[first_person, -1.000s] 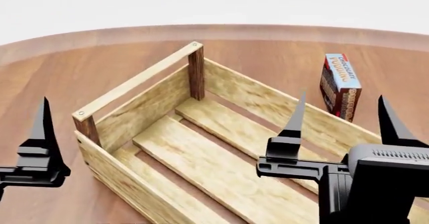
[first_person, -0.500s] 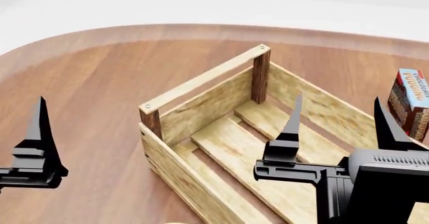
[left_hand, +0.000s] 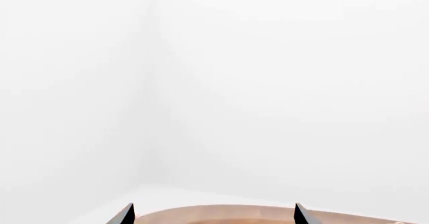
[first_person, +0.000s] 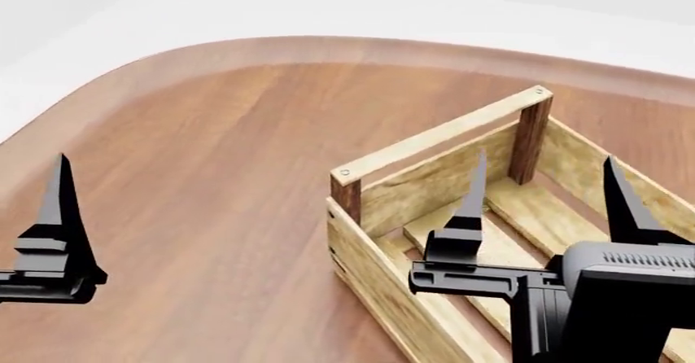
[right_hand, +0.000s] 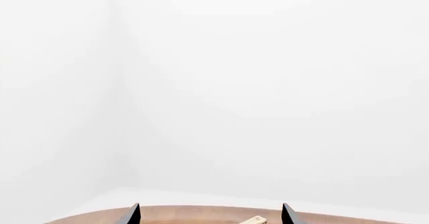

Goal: Pick up the salad dressing and put it in the tray.

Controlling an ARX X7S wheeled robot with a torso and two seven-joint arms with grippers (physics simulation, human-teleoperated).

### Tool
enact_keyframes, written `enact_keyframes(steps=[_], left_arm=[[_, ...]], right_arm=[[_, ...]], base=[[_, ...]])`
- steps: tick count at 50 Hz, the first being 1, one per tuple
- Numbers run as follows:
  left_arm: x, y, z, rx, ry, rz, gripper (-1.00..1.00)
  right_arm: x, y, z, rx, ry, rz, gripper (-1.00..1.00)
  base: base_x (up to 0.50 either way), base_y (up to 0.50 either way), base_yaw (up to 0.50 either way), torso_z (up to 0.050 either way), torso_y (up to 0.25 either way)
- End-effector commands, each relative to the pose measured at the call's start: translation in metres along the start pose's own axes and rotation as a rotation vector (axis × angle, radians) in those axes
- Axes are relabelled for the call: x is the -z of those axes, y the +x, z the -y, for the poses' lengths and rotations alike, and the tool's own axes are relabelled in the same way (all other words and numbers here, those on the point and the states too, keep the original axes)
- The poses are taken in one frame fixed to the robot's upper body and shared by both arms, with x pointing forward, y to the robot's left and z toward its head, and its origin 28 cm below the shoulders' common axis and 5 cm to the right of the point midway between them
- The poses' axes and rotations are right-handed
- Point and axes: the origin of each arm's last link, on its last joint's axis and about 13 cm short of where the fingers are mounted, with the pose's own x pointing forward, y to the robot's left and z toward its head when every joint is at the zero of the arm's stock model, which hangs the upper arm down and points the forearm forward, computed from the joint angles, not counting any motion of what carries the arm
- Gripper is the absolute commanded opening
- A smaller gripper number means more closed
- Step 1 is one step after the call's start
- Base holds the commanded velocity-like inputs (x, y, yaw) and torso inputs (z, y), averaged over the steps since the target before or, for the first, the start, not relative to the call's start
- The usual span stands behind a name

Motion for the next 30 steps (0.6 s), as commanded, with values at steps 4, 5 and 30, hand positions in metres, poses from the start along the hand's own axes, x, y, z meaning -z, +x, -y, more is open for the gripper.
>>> enact_keyframes(steps=[4,5,30], left_arm=[[0.0002,0.0,0.0,-0.001,0.002,0.001,1.0],[0.0003,0.0,-0.0001,-0.001,0.002,0.001,1.0],[-0.0006,-0.0006,-0.0006,-0.008,0.006,0.008,1.0]], right_arm=[[0.0003,-0.0005,-0.0003,-0.006,-0.001,0.0,1.0],[0.0004,-0.0004,-0.0002,-0.006,-0.001,-0.001,1.0],[0.0014,-0.0027,-0.0015,-0.037,-0.002,-0.004,1.0]], base=[[0.0,0.0,0.5,0.0,0.0],[0.0,0.0,0.5,0.0,0.0],[0.0,0.0,0.5,0.0,0.0]])
